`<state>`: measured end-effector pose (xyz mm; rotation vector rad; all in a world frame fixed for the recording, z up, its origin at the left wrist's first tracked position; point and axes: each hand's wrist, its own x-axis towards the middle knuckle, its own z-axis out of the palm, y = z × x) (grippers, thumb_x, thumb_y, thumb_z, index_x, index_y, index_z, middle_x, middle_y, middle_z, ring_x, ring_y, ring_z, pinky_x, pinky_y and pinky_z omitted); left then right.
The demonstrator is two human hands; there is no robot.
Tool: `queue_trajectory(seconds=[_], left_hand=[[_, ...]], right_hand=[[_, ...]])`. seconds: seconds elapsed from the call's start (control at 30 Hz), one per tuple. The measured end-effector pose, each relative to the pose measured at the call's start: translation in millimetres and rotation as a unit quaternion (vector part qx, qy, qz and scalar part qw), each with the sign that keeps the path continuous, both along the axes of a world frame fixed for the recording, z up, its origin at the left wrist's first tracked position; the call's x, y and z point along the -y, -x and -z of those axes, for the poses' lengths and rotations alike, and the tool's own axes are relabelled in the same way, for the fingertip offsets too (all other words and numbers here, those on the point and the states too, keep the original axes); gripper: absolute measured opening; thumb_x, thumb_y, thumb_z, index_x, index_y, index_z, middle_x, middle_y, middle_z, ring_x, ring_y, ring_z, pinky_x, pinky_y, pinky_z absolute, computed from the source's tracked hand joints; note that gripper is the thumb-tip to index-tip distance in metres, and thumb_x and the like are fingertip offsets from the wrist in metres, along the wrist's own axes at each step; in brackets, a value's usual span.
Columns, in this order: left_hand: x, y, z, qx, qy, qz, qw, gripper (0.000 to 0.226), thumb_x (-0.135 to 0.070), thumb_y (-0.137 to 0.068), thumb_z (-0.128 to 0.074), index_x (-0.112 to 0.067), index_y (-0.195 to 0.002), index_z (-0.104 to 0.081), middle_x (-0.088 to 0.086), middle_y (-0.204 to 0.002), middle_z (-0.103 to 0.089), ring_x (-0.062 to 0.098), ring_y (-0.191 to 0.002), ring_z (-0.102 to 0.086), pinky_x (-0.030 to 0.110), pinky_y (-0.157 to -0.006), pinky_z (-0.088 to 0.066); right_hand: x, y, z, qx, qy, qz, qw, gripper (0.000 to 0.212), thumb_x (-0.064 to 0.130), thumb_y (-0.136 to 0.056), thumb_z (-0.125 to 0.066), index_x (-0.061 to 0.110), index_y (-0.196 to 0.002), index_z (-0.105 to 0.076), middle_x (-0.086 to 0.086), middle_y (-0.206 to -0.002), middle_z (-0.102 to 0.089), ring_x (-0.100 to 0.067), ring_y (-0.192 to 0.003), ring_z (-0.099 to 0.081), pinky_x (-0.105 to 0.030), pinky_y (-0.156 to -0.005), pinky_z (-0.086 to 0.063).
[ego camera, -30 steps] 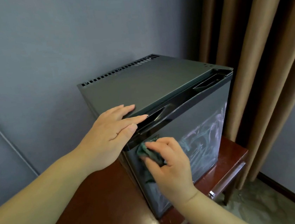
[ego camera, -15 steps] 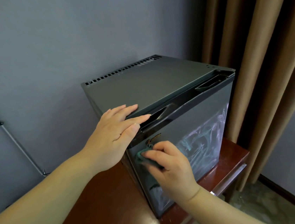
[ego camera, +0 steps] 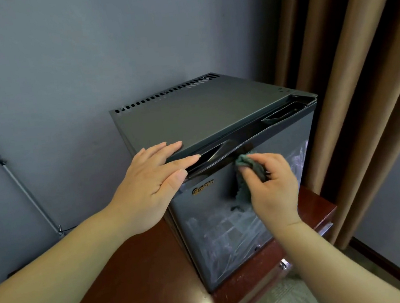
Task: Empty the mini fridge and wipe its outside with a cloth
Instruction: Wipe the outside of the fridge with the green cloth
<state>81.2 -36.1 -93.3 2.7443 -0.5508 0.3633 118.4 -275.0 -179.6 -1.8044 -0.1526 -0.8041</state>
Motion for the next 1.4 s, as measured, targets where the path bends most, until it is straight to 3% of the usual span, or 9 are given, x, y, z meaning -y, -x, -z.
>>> queue_trajectory(seconds=[0.27,0.47,0.7,0.9,1.07,1.13,1.27,1.4], left_hand=[[3,2,-2,-0.007,0.010,-0.007,1.000,0.045,-0.054,-0.102,-0.014,-0.065,-0.138,-0.039,-0.029,-0.159,-0.023,-0.005,-0.150,-0.004,0.033,-0.124,0.004],[4,4,-2,-0.006,0.004,-0.015,1.000,0.048,-0.054,-0.103,-0.012,-0.061,-0.141,-0.040,-0.029,-0.159,-0.023,-0.004,-0.150,-0.004,0.037,-0.125,0.001],[5,6,-4,-0.011,0.001,-0.019,1.000,0.047,-0.056,-0.102,-0.011,-0.064,-0.140,-0.037,-0.027,-0.160,-0.022,-0.003,-0.150,-0.003,0.035,-0.124,0.003],[4,6,-2,-0.012,0.006,-0.018,1.000,0.049,-0.056,-0.102,-0.010,-0.060,-0.143,-0.038,-0.026,-0.161,-0.022,-0.002,-0.151,-0.003,0.037,-0.125,0.003],[4,6,-1,-0.006,0.015,-0.019,1.000,0.047,-0.056,-0.102,-0.011,-0.063,-0.140,-0.038,-0.027,-0.160,-0.023,-0.003,-0.150,-0.004,0.036,-0.125,0.003],[5,6,0,-0.005,0.022,-0.024,0.999,0.046,-0.056,-0.102,-0.012,-0.064,-0.138,-0.039,-0.028,-0.159,-0.024,-0.003,-0.150,-0.005,0.037,-0.125,0.002],[9,7,2,0.000,0.031,-0.043,0.999,0.042,-0.057,-0.101,-0.017,-0.066,-0.135,-0.040,-0.029,-0.158,-0.025,-0.002,-0.150,-0.007,0.038,-0.125,0.001],[14,10,-2,-0.008,0.006,-0.062,0.998,0.041,-0.059,-0.099,-0.017,-0.069,-0.131,-0.040,-0.031,-0.158,-0.023,-0.006,-0.149,-0.005,0.034,-0.124,0.000]], right_hand=[[-36,26,31,0.034,0.075,-0.098,0.992,0.022,0.015,-0.084,-0.079,0.017,-0.105,-0.074,0.011,-0.101,-0.056,0.011,-0.094,-0.052,-0.005,-0.083,-0.041],[-61,38,36,0.114,0.121,-0.139,0.976,0.020,0.019,-0.086,-0.079,0.015,-0.105,-0.076,0.003,-0.099,-0.062,-0.015,-0.085,-0.062,-0.030,-0.068,-0.055],[-68,42,47,0.155,0.190,-0.161,0.956,0.018,0.031,-0.095,-0.069,0.017,-0.103,-0.078,0.000,-0.096,-0.063,-0.016,-0.084,-0.062,-0.029,-0.067,-0.053],[-66,37,27,0.156,0.140,-0.134,0.969,0.017,0.024,-0.090,-0.073,0.013,-0.102,-0.078,0.001,-0.095,-0.064,-0.014,-0.083,-0.062,-0.025,-0.068,-0.053],[-56,35,47,0.163,0.216,-0.157,0.950,0.014,0.026,-0.092,-0.071,0.017,-0.101,-0.078,-0.001,-0.095,-0.063,-0.018,-0.084,-0.061,-0.030,-0.068,-0.054],[-46,32,47,0.114,0.191,-0.151,0.963,0.012,0.022,-0.088,-0.077,0.019,-0.100,-0.078,0.004,-0.095,-0.061,-0.014,-0.085,-0.061,-0.029,-0.069,-0.054],[-20,22,16,0.007,0.056,-0.141,0.988,0.019,0.017,-0.081,-0.083,0.027,-0.097,-0.078,0.016,-0.092,-0.063,-0.002,-0.087,-0.062,-0.012,-0.077,-0.047],[12,11,-16,-0.139,-0.097,-0.209,0.963,0.019,0.018,-0.083,-0.081,0.035,-0.091,-0.077,0.013,-0.092,-0.075,-0.006,-0.090,-0.070,-0.023,-0.082,-0.055]])
